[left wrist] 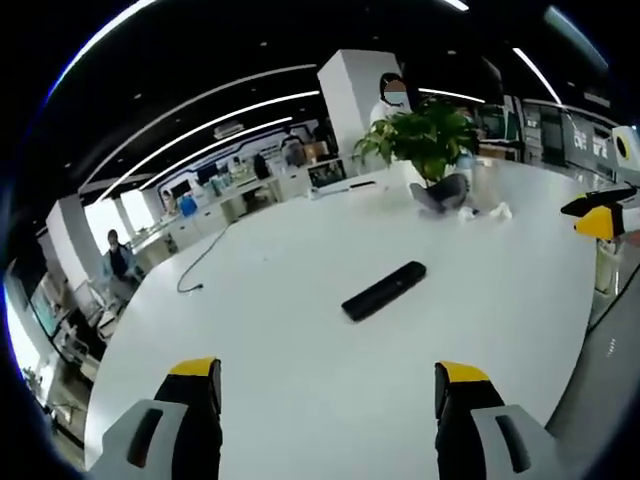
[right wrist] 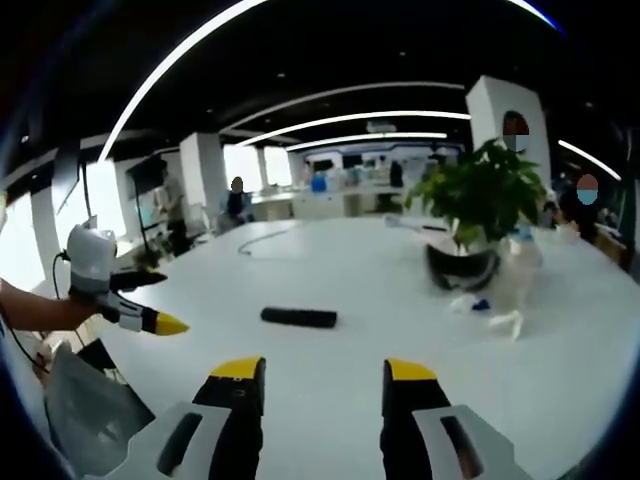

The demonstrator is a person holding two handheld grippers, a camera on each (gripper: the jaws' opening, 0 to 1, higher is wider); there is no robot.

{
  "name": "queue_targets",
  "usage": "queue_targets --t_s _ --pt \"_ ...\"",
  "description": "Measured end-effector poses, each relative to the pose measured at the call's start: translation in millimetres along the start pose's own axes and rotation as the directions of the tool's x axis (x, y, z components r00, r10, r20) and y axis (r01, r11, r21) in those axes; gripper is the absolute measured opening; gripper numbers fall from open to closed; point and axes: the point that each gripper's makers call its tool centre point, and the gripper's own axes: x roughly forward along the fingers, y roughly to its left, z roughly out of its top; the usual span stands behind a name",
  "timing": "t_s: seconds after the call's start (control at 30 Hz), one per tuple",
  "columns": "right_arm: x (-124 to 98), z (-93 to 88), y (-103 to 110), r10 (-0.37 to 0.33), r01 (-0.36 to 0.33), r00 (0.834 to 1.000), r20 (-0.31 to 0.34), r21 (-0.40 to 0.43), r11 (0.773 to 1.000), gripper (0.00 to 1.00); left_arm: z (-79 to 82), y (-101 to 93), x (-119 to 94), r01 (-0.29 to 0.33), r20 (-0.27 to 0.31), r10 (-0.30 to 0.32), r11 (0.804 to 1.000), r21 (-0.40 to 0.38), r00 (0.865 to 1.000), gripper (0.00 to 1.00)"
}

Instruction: Press the specified remote control buttons in sequence, fully releasing each button before pressing the next.

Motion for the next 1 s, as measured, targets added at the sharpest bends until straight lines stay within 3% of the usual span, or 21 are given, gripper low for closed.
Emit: queue_targets --t_s 0.37,0.57,0.73,1.0 --pt "0 -3.1 -1 0.001 -0.001 1.000 -0.019 0.011 1.000 0.28 0.2 -0.9 27 0.057 -0.044 -0.056 0.998 0.037 0.997 0.92" --pt "0 -6.9 -1 0.004 -0.004 0.999 -0.041 0.014 1.000 0.20 4.5 -3.5 42 0.090 -0.061 -0.084 0.991 0.103 0.995 0.91" --pt "0 -13.2 2 0.022 -0.019 0.996 -0.084 0.036 0.999 0.01 8.1 -5.5 53 0.125 -0.078 -0.115 0.984 0.131 0.990 0.92" --pt "0 -15.5 0 0.017 -0.011 0.995 -0.099 0.055 0.998 0.00 14.8 -11.9 73 0.185 -0.103 -0.171 0.972 0.147 0.980 0.89"
